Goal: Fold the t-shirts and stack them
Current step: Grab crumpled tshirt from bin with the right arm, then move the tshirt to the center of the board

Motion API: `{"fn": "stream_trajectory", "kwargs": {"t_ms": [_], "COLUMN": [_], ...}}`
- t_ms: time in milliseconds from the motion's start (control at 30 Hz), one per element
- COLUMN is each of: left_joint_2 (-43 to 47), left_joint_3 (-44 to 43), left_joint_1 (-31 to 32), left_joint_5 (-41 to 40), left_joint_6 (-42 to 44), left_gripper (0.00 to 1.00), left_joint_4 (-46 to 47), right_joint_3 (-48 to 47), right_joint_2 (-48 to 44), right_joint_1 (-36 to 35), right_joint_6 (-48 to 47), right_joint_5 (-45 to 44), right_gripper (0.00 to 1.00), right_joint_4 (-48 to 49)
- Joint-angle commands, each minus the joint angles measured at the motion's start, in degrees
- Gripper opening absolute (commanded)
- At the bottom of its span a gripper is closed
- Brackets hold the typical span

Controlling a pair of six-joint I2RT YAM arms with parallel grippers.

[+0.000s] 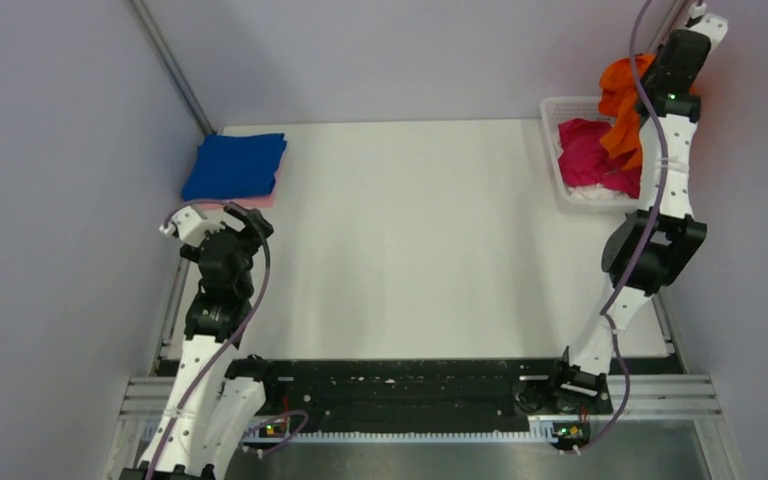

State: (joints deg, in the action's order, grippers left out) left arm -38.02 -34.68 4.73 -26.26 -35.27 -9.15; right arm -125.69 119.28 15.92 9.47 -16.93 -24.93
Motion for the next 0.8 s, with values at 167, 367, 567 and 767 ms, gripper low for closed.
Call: {"fn": "stream_trajectory", "kwargs": {"t_ms": [167,367,567,767], "left_joint_2": [3.67,3.51,2.98,-0.11], "left_joint_3": [-1.34,-2.45,-2.77,-4.18], "left_joint_1": [-0.25,-0.24,-0.21,-0.17], "left_joint_5": [5.41,12.86,15.96,17.68], "left_joint_6": [-0.56,-0.65,-1.31,-0.84], "left_gripper": [0.99,0.99,0.99,0.99], "left_joint_4": [-1.44,-2.08,-4.28,-8.0], "right_joint_3": [-3.64,2.02,22.94,46.32], "right_joint_2": [-17.12,-22.36,-25.35,-29.81], "right_joint_1": [-5.62,-22.26,-41.28,-54.36], "right_joint_6": [0.35,-7.54,-20.16,-19.51], "right_joint_5": [29.34,36.86,18.57,19.42], "right_gripper": [0.0,0.0,0.05,0.92], "right_joint_4": [1.02,-6.38,-11.97,-3.99]}}
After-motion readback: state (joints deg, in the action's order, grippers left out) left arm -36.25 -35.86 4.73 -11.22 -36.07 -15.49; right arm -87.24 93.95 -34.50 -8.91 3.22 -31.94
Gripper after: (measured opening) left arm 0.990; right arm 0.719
